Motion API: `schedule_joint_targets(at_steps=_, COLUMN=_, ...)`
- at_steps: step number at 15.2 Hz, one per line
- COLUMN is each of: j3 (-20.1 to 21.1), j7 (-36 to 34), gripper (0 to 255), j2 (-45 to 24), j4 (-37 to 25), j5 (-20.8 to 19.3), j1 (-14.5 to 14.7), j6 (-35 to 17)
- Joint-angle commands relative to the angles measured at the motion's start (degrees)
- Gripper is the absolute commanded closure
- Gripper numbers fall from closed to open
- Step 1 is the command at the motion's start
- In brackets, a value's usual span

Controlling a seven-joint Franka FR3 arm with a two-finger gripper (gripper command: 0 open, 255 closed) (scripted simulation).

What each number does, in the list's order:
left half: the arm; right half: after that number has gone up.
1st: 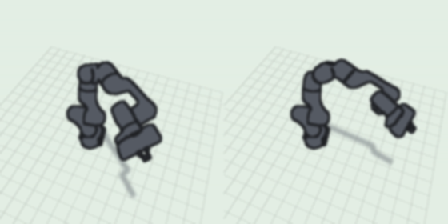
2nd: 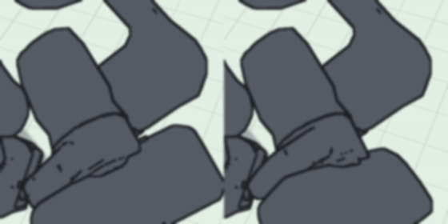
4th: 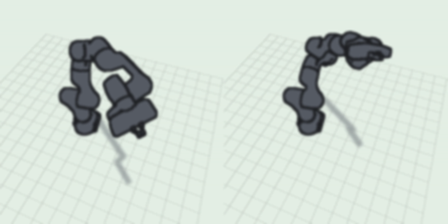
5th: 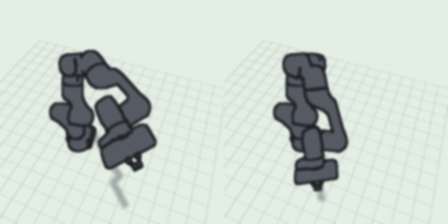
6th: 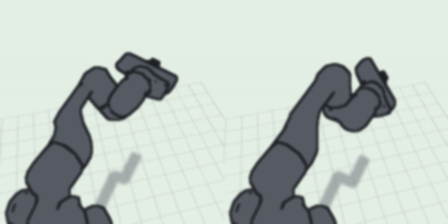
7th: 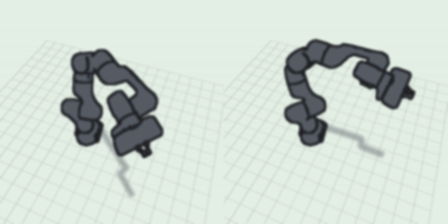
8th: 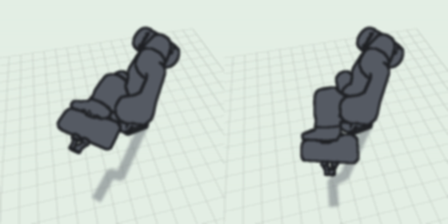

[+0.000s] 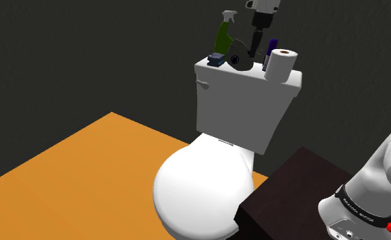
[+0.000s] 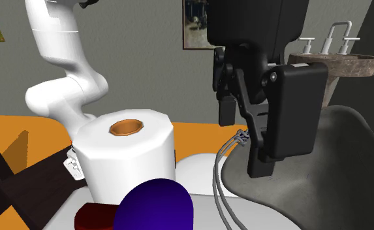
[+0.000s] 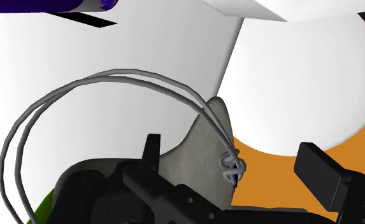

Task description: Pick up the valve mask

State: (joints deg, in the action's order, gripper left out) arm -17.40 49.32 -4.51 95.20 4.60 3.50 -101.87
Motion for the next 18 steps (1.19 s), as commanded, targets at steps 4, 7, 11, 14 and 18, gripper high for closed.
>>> schedule_joint_targets(at_steps=4, j3=0.04, j7=-0.01, gripper=255, j2=-0.09, j4=0.59, j5=0.03, j1=0.04, j6=-0.71)
schedule_joint_targets(at_steps=7, j3=0.04, j7=-0.01, gripper=255, j2=-0.09, j4=0.58, j5=0.03, j1=0.04, j6=-0.69)
schedule_joint_targets(at_steps=11, j3=0.00, j7=0.06, gripper=255, j2=-0.09, j4=0.47, j5=0.04, j1=0.00, j6=-0.58)
schedule_joint_targets(at_steps=14, j3=-0.04, j7=-0.03, gripper=255, j2=-0.27, j4=-2.06, j5=0.06, j1=-0.06, j6=1.78)
schedule_joint_targets(at_steps=18, j3=-0.10, j7=-0.11, gripper=255, j2=-0.71, j4=-5.71, j5=0.17, j1=-0.18, j6=5.01)
